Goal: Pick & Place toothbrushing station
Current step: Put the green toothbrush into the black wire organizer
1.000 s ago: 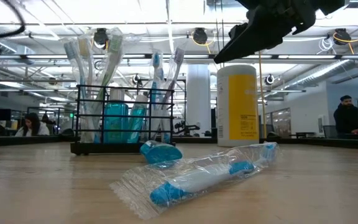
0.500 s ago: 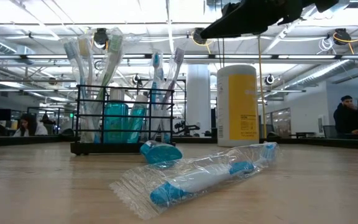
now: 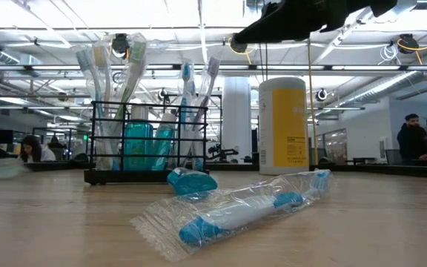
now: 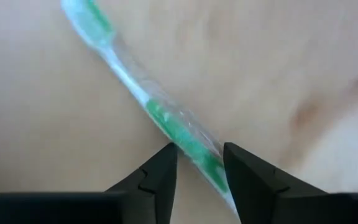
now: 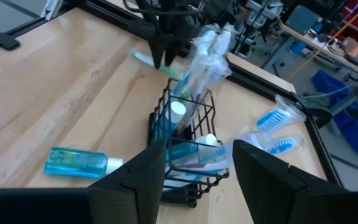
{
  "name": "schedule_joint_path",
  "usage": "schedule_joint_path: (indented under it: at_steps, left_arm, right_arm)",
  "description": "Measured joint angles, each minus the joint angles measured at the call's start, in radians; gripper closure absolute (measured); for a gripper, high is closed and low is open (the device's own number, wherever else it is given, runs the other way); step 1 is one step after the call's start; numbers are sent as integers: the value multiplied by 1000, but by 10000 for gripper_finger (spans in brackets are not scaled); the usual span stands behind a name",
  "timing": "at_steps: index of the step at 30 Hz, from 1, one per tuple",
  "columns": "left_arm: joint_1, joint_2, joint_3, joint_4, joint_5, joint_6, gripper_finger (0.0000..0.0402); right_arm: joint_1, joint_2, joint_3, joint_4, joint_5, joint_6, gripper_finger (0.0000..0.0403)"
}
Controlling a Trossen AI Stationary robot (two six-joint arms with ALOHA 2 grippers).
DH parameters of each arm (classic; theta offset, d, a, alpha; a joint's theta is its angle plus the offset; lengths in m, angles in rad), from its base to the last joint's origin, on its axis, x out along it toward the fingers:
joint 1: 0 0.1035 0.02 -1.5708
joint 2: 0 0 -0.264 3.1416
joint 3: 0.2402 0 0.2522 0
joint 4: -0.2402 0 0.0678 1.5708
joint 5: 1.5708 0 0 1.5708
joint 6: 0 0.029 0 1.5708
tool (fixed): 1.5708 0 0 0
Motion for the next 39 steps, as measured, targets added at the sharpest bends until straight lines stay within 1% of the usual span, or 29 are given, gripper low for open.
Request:
schedule_joint_path:
  at_steps: [1, 3, 6, 9, 11, 15, 21, 25, 28, 37, 39]
  left_arm:
    - [0, 1, -2, -3, -50, 15, 271]
    - [1, -2, -1, 8, -95, 33, 282]
    - [8, -2, -1, 11, -116, 16, 293]
    - [28, -2, 0, 11, -118, -25, 291]
    - [46, -2, 1, 10, -122, -27, 282]
    - [90, -2, 1, 11, -191, 38, 252]
    - [197, -2, 2, 7, -179, 172, 193]
    - [277, -2, 3, 8, -199, 174, 165]
    - [326, -2, 3, 8, -199, 174, 157]
    - [447, -3, 3, -5, -190, 180, 156]
    - [473, -3, 3, -14, -174, 198, 156]
  right_arm:
    - [-4, 0, 0, 0, 0, 10, 222]
    - [-14, 0, 0, 0, 0, 32, 222]
    - [-26, 0, 0, 0, 0, 50, 222]
    - [-34, 0, 0, 0, 0, 51, 222]
    - [-35, 0, 0, 0, 0, 52, 222]
    - [-35, 0, 0, 0, -3, 52, 222]
    - [-35, 0, 0, 0, -3, 50, 222]
    - [-35, 0, 0, 0, -3, 50, 222]
    - [-35, 0, 0, 0, -3, 50, 222]
    - [-34, 0, 0, 0, -3, 71, 222]
    - [-34, 0, 0, 0, -3, 75, 222]
